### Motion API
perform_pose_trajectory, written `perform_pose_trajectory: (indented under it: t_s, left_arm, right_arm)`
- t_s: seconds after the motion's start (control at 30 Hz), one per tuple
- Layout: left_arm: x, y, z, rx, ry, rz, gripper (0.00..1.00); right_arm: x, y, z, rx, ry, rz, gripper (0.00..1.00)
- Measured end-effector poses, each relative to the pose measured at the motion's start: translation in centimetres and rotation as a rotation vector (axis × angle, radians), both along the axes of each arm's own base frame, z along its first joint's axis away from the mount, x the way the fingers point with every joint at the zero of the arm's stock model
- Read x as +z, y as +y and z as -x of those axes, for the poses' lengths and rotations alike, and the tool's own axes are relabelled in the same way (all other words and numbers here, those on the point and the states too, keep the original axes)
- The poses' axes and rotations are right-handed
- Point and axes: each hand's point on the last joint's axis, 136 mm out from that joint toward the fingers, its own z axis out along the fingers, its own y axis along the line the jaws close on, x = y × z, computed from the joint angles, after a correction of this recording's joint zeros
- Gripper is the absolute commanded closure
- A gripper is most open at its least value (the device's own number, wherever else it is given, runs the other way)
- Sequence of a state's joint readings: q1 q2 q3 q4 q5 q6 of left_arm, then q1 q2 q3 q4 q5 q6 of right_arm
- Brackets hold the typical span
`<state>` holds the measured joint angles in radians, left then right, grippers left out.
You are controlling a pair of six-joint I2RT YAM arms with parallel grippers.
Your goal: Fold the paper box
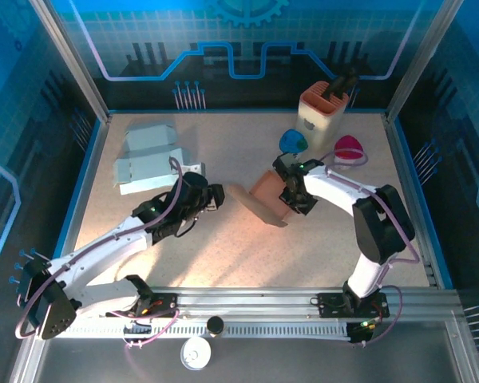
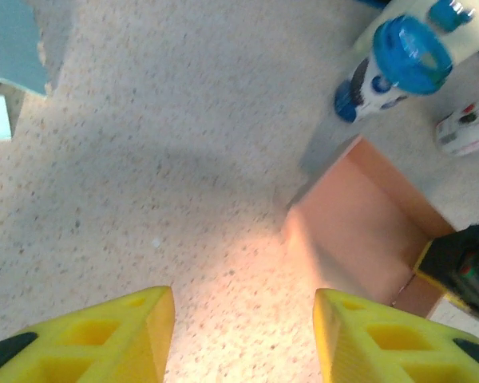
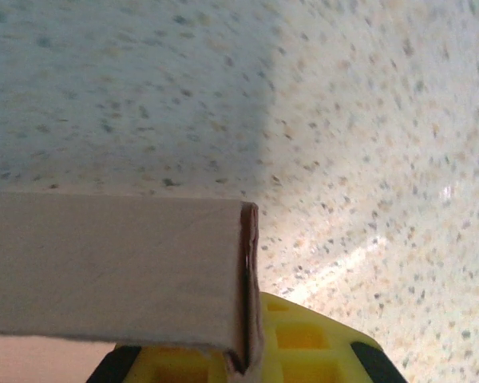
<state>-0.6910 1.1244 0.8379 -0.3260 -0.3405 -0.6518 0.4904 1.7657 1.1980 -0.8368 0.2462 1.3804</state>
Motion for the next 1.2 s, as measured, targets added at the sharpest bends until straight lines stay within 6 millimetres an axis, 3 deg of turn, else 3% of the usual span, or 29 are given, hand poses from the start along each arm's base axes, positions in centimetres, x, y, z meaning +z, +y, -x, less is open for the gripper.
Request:
perform_pose_trajectory:
  t_s: [0.27, 0.53, 0.67, 0.9, 1.07, 1.2]
  left_arm:
    - [-6.9, -0.2, 2.8, -0.029, 0.183, 0.01, 0.63]
    - [-12.1, -4.1, 3.4, -0.092, 0.301, 0.098, 0.65]
    - [-13.3, -6.1, 2.8, -0.11, 0.314, 0.155, 0.65]
    - [-14.4, -7.8, 2.0, -0.129, 0.315, 0.209, 0.66]
    - [-14.3, -8.2, 1.7, -0.133, 0.307, 0.215, 0.66]
    - [-13.5, -8.8, 1.1, -0.137, 0.287, 0.231, 0.66]
  right_arm:
    - [-2.6, 0.2, 3.9, -0.226, 0.208, -0.086, 1.0]
    - [-3.4, 1.8, 5.4, -0.331, 0.254, -0.176, 1.0]
    - [-3.4, 3.0, 5.8, -0.365, 0.223, -0.259, 0.91]
    - [-3.3, 4.9, 6.2, -0.356, 0.198, -0.356, 0.51]
    - [-2.6, 5.2, 6.2, -0.337, 0.16, -0.377, 0.41]
    - [-0.5, 4.9, 5.5, -0.3, 0.061, -0.389, 0.37]
